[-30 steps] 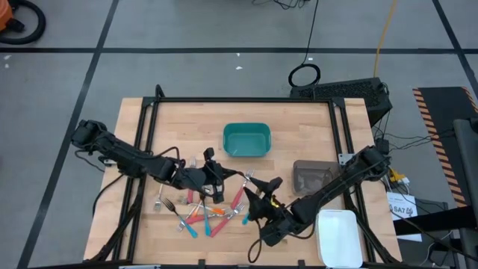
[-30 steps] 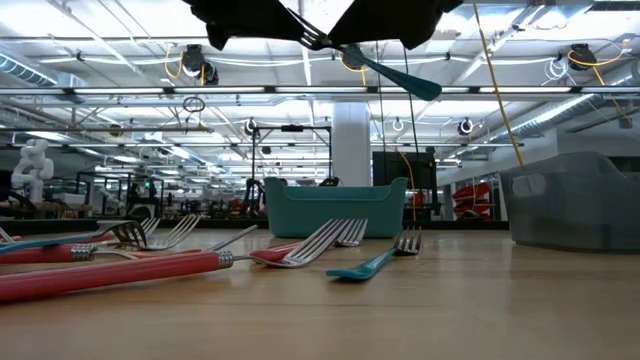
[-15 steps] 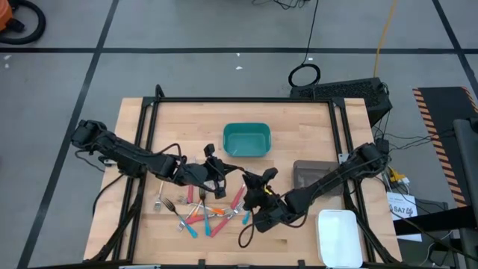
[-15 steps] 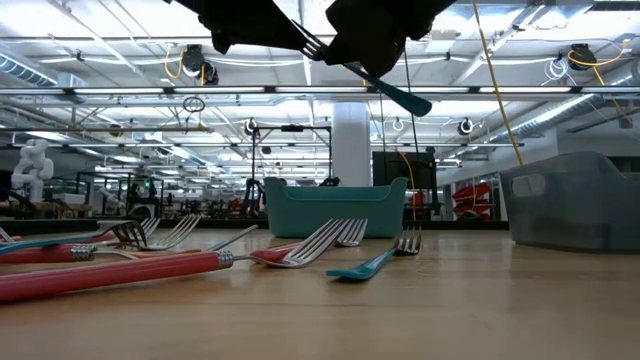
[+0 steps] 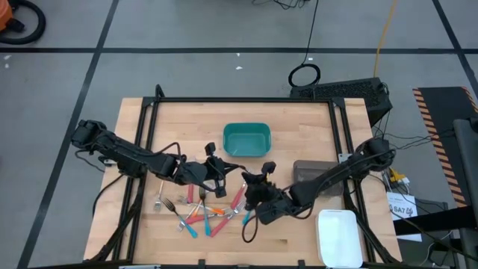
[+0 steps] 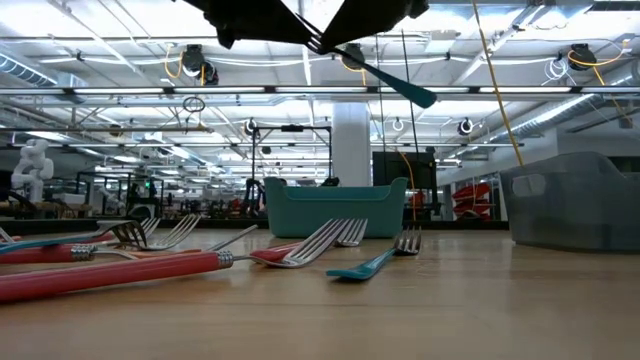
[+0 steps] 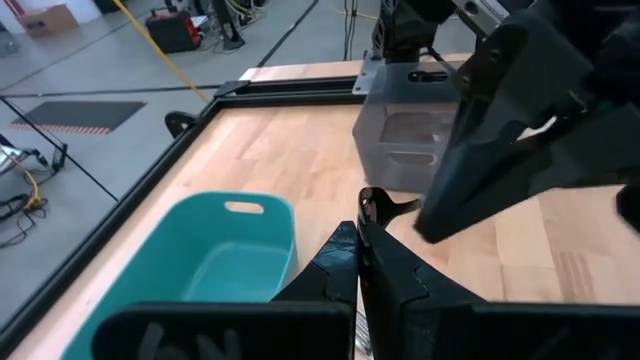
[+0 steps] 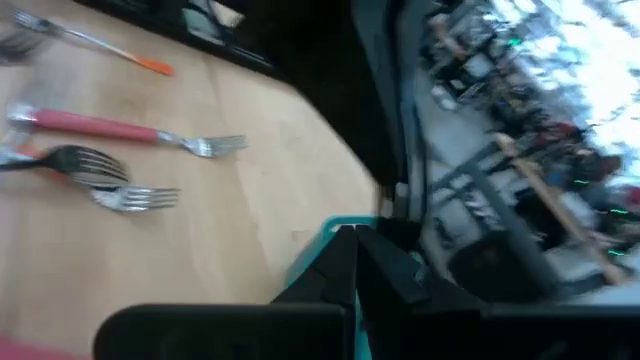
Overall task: Sort silverware by color (type)
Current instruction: Put the blue fork into the white bin
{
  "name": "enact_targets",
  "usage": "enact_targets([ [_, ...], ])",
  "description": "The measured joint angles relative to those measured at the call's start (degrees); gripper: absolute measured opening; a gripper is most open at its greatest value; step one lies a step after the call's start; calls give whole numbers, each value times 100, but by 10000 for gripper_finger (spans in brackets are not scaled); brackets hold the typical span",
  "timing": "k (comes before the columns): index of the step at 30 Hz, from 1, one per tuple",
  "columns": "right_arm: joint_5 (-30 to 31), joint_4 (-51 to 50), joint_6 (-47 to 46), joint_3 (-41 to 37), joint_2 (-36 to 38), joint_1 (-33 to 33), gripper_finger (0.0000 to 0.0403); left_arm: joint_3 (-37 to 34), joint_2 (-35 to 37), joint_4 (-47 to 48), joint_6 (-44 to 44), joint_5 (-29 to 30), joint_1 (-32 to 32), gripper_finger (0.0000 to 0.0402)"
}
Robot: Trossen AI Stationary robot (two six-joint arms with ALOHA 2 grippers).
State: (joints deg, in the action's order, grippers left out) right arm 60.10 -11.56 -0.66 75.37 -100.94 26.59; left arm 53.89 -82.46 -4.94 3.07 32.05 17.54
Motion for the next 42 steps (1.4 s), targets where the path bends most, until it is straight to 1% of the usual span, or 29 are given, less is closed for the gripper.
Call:
enact_targets([
  [5, -903, -549, -645, 0, 374, -4, 4, 0, 0, -10, -105, -21, 0, 3],
  [7, -1062, -724, -956, 0, 515, 39, 11, 0, 0, -6, -81, -52, 0, 3],
  [11, -1071, -1049, -1255, 4, 727, 214, 35, 0, 0, -12, 101, -101, 0, 3],
  [15, -1117, -1344, -1460, 0, 714, 440, 76, 0, 0, -217, 163, -108, 8, 3],
  [18, -1241, -1572, -1714, 0, 727, 583, 115, 0, 0, -419, 45, -109, 17, 3],
  [23, -1227, -2123, -2113, 0, 739, 769, 179, 0, 0, -530, -29, -111, 18, 3],
  [26, -1055, -2464, -2184, 97, 734, 782, 205, 0, 0, -524, -39, -111, 22, 3],
  [30, -617, -2570, -2270, 257, 747, 801, 220, 0, -2, -539, -126, -111, 22, 3],
  [32, -470, -2675, -2273, 280, 745, 832, 221, 0, -2, -607, -197, -111, 20, 3],
  [34, -466, -2820, -2334, 280, 714, 841, 219, 0, -2, -770, -308, -139, 16, 3],
  [37, -379, -3150, -2651, 280, 589, 824, 211, 0, -2, -1043, -452, -361, 2, 3],
  [40, 122, -3571, -2888, 278, 455, 824, 204, 0, -2, -1170, -544, -526, -30, 3],
  [42, 369, -3773, -3048, 278, 426, 825, 200, 0, -2, -1166, -581, -527, -72, 3],
])
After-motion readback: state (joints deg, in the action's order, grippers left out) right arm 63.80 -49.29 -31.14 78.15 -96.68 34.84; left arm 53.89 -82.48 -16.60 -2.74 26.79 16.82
